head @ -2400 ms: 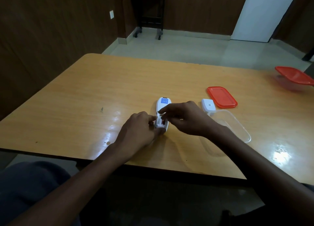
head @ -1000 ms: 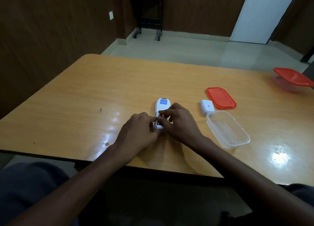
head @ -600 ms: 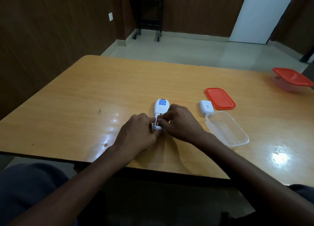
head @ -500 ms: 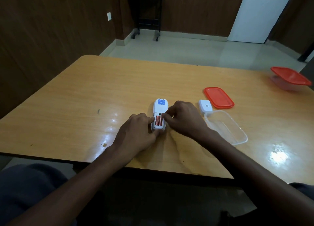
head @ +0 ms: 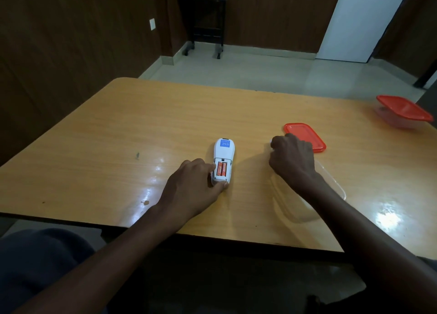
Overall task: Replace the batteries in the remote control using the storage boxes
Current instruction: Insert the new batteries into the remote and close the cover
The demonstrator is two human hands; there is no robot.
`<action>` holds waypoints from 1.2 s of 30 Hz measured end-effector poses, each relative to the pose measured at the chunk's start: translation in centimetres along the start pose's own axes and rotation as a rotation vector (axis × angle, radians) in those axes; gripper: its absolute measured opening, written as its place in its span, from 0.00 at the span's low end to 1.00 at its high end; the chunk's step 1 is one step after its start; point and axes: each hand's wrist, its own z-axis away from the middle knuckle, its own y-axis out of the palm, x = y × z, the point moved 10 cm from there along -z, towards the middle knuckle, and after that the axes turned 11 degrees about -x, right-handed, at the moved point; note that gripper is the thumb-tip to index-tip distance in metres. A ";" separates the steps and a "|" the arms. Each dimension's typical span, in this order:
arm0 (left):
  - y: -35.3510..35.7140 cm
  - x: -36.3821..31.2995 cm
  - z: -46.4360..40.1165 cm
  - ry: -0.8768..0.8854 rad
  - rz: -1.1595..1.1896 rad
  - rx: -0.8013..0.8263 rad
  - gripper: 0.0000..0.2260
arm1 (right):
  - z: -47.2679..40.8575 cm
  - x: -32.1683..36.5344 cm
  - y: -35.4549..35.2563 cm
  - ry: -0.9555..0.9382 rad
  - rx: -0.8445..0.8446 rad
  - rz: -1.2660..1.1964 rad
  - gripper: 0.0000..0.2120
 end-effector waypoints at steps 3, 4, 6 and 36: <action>0.1 0.2 0.1 -0.051 0.075 0.013 0.18 | 0.1 1.9 -1.9 0.001 -0.076 -0.186 0.10; 0.1 0.3 0.0 -0.070 0.102 0.021 0.18 | 0.3 2.9 -2.3 0.009 -0.071 -0.277 0.11; 0.1 0.5 -0.2 -0.139 0.195 0.053 0.19 | 1.1 5.2 -2.9 -0.010 -0.023 -0.422 0.13; 3.4 2.6 0.8 -0.873 1.109 0.294 0.14 | 6.1 9.5 -1.7 -0.070 0.116 -0.692 0.16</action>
